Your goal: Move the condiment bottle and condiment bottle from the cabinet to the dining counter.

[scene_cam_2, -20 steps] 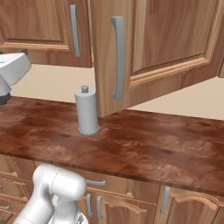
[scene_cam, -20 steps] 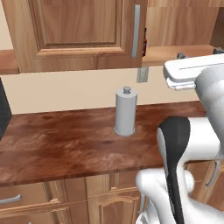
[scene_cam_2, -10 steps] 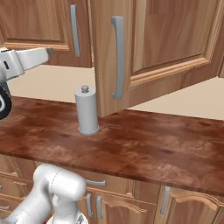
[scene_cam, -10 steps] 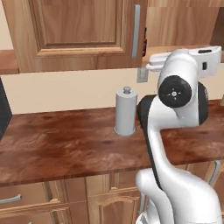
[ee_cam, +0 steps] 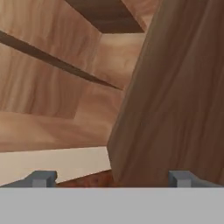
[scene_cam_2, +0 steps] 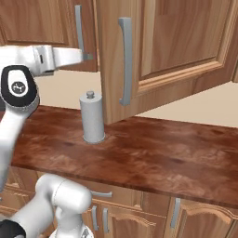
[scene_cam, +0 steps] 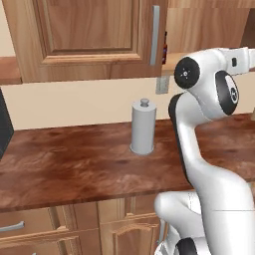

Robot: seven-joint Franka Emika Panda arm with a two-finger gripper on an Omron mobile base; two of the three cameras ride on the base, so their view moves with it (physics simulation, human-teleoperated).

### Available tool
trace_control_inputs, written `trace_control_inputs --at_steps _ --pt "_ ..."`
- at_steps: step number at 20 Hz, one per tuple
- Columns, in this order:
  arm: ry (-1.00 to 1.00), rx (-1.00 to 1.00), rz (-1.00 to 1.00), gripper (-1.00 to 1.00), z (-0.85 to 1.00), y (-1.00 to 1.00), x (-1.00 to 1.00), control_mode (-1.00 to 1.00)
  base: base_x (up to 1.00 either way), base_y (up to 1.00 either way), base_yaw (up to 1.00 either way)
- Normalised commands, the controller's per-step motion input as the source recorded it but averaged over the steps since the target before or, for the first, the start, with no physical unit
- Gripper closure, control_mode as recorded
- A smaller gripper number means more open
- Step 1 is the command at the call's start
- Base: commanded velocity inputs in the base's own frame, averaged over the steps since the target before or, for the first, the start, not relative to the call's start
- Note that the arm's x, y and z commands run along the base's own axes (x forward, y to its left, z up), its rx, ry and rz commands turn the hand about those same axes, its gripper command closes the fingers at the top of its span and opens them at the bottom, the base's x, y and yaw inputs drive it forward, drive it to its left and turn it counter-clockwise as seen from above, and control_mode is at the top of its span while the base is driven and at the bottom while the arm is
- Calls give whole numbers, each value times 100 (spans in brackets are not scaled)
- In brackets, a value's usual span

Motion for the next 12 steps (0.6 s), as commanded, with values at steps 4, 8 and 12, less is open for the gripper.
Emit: trace_control_inputs --at_steps 4,8,12 --pt "6 5 -27 -100 -9 -95 3 -100 0 0 0" --pt "1 5 -33 -100 -5 -97 -7 -100 0 0 0" --pt "0 5 -41 -100 0 -100 -47 -100 0 0 0"
